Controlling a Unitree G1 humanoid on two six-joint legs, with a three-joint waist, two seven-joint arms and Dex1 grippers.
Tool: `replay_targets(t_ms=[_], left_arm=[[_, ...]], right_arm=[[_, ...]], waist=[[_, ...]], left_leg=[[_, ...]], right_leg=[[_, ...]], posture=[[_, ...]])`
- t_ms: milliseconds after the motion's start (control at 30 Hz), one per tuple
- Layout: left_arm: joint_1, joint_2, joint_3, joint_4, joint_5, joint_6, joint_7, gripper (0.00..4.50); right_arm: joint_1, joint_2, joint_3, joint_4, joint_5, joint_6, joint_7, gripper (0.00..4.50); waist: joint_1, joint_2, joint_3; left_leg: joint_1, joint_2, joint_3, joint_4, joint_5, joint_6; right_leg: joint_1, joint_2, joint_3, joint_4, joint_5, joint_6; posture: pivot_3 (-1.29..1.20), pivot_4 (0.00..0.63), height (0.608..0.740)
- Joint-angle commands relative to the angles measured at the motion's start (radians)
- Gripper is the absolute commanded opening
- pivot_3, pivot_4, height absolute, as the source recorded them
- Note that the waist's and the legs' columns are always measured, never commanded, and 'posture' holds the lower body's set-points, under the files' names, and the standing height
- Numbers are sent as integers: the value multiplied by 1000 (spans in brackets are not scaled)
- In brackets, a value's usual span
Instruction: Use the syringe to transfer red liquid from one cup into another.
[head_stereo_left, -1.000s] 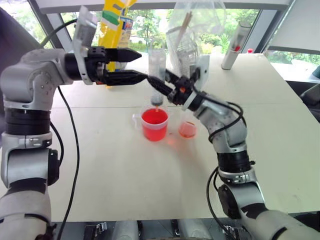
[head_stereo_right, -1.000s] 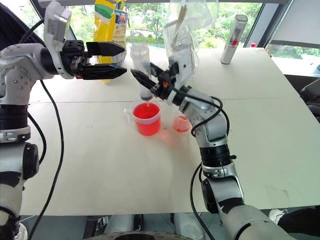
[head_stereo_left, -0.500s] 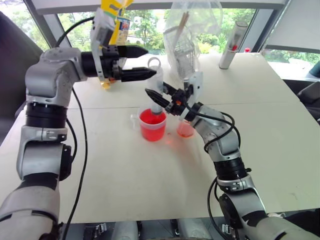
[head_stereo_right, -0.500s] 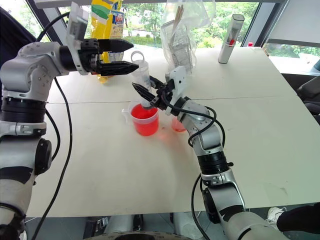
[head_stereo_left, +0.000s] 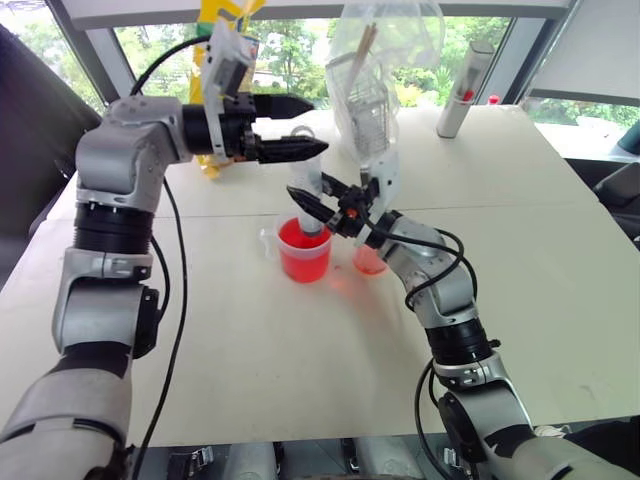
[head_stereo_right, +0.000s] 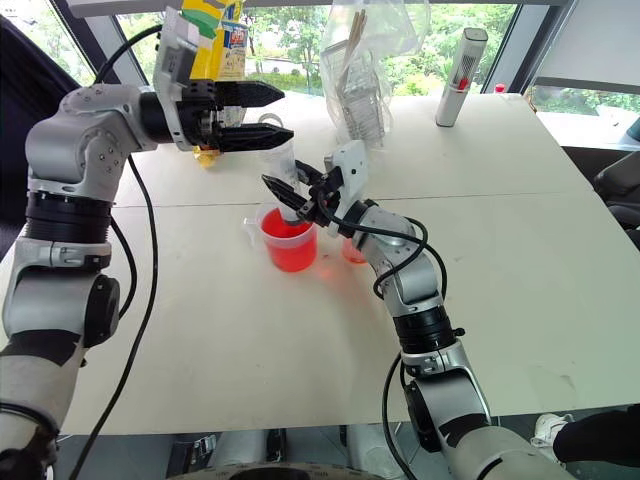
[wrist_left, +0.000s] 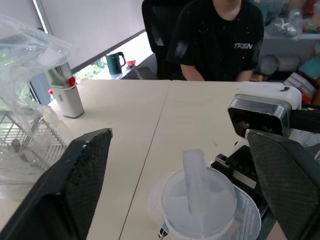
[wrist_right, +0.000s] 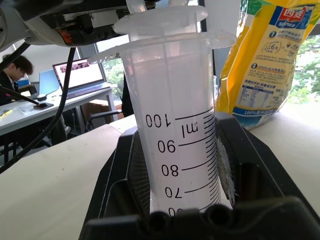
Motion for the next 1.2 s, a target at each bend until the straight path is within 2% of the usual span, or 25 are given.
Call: replay_targets(t_ms=[33, 200, 433, 700, 1200], left_arm=[[-11, 16, 12, -34, -8, 9, -9, 2373], [7, 45, 18, -70, -23, 49, -26, 63], [30, 52, 13, -121, -44, 89, -34, 25], [-39, 24, 49, -64, -49, 88, 22, 25], [-102, 33, 62, -23, -40, 62, 26, 25]], right_arm=[[-6, 8, 5, -20, -2, -31, -1, 1409], [-5, 5, 3, -20, -4, -29, 1, 1409], [-10, 3, 6, -14, 1, -27, 6, 1409], [-7, 15, 13, 17, 0, -35, 13, 1409], [22, 43, 36, 106, -11, -69, 38, 1409]], waist=[[0, 0, 0], [0, 0, 0], [0, 0, 0], [1, 0, 0], [0, 0, 0]], left_leg=[[0, 0, 0, 0, 0, 0], [0, 0, 0, 0, 0, 0], [0, 0, 0, 0, 0, 0], [0, 0, 0, 0, 0, 0], [0, 0, 0, 0, 0, -1]], right_leg=[[0, 0, 0, 0, 0, 0], [0, 0, 0, 0, 0, 0], [0, 0, 0, 0, 0, 0], [0, 0, 0, 0, 0, 0], [0, 0, 0, 0, 0, 0]], posture=[[0, 150, 739], [0, 150, 739], [0, 150, 739], [0, 150, 739], [0, 150, 739]])
